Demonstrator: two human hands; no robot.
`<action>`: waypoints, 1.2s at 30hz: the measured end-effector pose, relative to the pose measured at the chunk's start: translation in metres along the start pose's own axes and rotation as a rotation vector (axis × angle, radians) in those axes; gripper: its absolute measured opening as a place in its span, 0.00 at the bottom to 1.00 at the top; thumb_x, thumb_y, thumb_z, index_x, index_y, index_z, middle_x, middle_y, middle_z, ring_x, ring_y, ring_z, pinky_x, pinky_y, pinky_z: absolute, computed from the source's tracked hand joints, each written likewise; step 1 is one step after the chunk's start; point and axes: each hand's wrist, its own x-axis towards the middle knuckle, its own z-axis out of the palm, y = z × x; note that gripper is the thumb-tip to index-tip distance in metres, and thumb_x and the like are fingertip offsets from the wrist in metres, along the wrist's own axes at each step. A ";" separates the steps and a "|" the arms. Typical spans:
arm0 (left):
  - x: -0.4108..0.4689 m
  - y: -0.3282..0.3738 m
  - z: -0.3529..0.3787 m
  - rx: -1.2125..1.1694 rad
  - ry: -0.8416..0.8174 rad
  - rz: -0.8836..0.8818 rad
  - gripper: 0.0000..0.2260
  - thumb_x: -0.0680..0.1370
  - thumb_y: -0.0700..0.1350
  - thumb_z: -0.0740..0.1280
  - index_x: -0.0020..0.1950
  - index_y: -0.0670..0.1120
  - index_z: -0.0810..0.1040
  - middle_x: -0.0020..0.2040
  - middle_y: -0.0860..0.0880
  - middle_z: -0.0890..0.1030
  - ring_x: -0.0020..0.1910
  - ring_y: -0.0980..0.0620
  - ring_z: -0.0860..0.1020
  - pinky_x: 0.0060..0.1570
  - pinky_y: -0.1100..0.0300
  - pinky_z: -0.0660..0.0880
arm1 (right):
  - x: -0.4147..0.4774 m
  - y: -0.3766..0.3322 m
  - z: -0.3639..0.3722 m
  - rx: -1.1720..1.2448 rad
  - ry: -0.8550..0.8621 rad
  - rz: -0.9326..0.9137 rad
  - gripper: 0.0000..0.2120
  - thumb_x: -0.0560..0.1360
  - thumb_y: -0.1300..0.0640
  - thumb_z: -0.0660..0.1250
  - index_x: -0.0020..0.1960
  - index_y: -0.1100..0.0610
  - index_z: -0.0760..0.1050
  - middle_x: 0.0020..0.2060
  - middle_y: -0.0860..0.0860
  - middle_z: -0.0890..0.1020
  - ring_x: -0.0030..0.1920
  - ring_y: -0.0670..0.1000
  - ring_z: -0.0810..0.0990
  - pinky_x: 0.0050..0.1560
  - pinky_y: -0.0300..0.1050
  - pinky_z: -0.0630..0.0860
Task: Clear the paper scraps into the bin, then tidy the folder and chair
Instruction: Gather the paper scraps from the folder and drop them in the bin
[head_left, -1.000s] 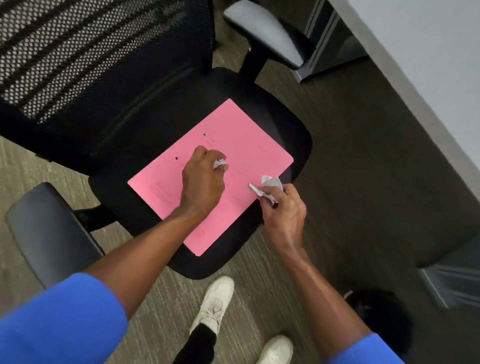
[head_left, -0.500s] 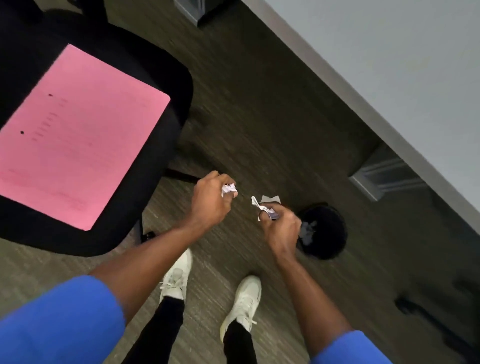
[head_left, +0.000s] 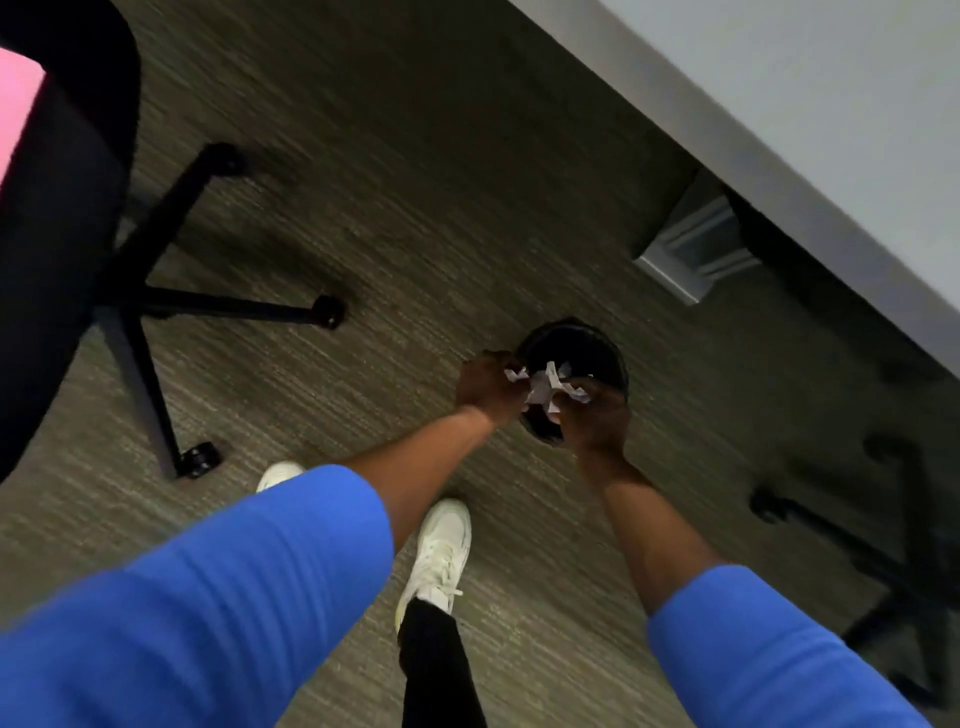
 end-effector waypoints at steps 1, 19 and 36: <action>0.007 0.001 0.014 -0.031 -0.015 -0.018 0.14 0.80 0.48 0.74 0.57 0.37 0.87 0.59 0.37 0.87 0.61 0.40 0.85 0.59 0.54 0.79 | 0.011 0.010 -0.002 -0.005 0.002 0.012 0.07 0.72 0.64 0.77 0.49 0.64 0.88 0.48 0.62 0.89 0.51 0.61 0.88 0.49 0.39 0.78; 0.049 -0.034 0.113 -0.179 -0.381 -0.015 0.36 0.77 0.35 0.74 0.83 0.51 0.67 0.79 0.44 0.75 0.76 0.44 0.75 0.74 0.46 0.76 | 0.084 0.073 -0.008 -0.116 -0.117 -0.028 0.10 0.73 0.56 0.76 0.54 0.53 0.86 0.52 0.55 0.89 0.55 0.58 0.87 0.60 0.58 0.83; -0.019 -0.044 -0.014 0.106 -0.082 0.036 0.12 0.81 0.44 0.71 0.62 0.41 0.86 0.62 0.42 0.87 0.62 0.43 0.85 0.60 0.59 0.78 | -0.020 0.006 0.017 -0.042 -0.108 -0.178 0.06 0.76 0.65 0.74 0.52 0.65 0.85 0.49 0.61 0.89 0.50 0.55 0.86 0.55 0.45 0.80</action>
